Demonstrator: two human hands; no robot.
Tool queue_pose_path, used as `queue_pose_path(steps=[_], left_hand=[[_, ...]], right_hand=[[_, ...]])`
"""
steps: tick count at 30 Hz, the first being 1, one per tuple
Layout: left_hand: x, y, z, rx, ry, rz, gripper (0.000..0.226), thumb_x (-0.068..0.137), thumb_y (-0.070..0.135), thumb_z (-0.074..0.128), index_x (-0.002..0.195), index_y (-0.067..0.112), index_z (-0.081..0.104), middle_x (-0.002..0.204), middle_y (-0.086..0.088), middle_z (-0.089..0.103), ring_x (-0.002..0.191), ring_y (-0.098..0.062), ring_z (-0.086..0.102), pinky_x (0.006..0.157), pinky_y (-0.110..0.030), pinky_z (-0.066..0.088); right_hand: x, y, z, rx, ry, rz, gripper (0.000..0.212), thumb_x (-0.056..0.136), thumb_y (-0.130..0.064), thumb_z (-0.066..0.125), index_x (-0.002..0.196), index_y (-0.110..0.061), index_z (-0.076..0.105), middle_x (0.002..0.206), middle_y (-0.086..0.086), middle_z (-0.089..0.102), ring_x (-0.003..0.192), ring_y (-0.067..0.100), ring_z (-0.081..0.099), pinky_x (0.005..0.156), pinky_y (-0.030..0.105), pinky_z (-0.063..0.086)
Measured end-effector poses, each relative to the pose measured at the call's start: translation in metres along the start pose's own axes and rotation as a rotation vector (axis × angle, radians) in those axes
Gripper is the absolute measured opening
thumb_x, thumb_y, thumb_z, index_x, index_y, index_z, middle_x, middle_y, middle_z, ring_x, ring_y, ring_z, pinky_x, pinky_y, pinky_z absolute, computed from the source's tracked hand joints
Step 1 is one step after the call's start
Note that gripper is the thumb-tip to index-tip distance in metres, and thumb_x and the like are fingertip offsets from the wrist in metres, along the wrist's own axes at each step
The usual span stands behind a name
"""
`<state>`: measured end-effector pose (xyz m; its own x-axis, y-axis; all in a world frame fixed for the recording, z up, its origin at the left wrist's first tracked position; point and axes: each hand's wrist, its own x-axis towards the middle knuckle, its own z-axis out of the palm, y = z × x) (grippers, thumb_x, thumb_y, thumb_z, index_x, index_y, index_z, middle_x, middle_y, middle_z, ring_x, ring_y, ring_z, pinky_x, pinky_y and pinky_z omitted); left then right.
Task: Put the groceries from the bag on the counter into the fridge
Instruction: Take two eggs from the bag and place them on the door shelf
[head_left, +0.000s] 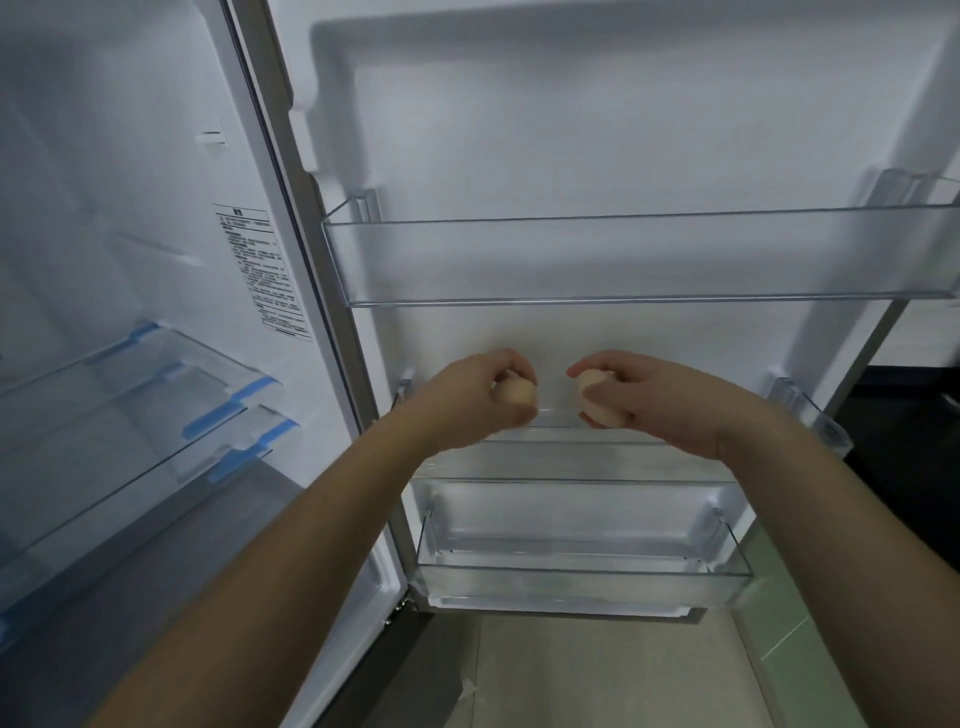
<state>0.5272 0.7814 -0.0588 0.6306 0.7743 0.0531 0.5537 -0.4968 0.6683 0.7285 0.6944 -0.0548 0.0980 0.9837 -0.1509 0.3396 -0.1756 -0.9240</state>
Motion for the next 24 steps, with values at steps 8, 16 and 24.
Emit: queue_pose_path(steps=[8,16,24], left_hand=[[0.011,-0.001,0.008,0.248,-0.085,0.037,0.036,0.082,0.031,0.076,0.114,0.026,0.061,0.109,0.004,0.059,0.092,-0.017,0.054,0.075,-0.026,0.045],[0.018,0.002,0.002,0.365,-0.184,0.049,0.036,0.083,0.032,0.073,0.116,0.023,0.062,0.108,0.003,0.064,0.093,-0.017,0.059,0.083,-0.03,0.052],[0.02,0.006,0.01,0.417,-0.171,0.002,0.025,0.085,0.03,0.064,0.104,0.016,0.07,0.099,-0.002,0.069,0.09,-0.02,0.063,0.079,-0.031,0.053]], right_hand=[[0.015,0.003,0.008,-0.647,-0.044,-0.096,0.034,0.081,-0.034,0.071,0.113,-0.031,0.059,0.106,-0.009,0.062,0.092,0.008,0.058,0.08,0.027,0.049],[0.027,-0.006,0.011,-0.847,-0.108,-0.152,0.034,0.075,-0.033,0.077,0.107,-0.025,0.066,0.095,-0.01,0.064,0.085,0.009,0.059,0.072,0.021,0.041],[0.029,-0.002,0.013,-0.878,-0.089,-0.147,0.034,0.073,-0.036,0.081,0.102,-0.022,0.07,0.097,-0.005,0.068,0.09,0.016,0.062,0.079,0.027,0.049]])
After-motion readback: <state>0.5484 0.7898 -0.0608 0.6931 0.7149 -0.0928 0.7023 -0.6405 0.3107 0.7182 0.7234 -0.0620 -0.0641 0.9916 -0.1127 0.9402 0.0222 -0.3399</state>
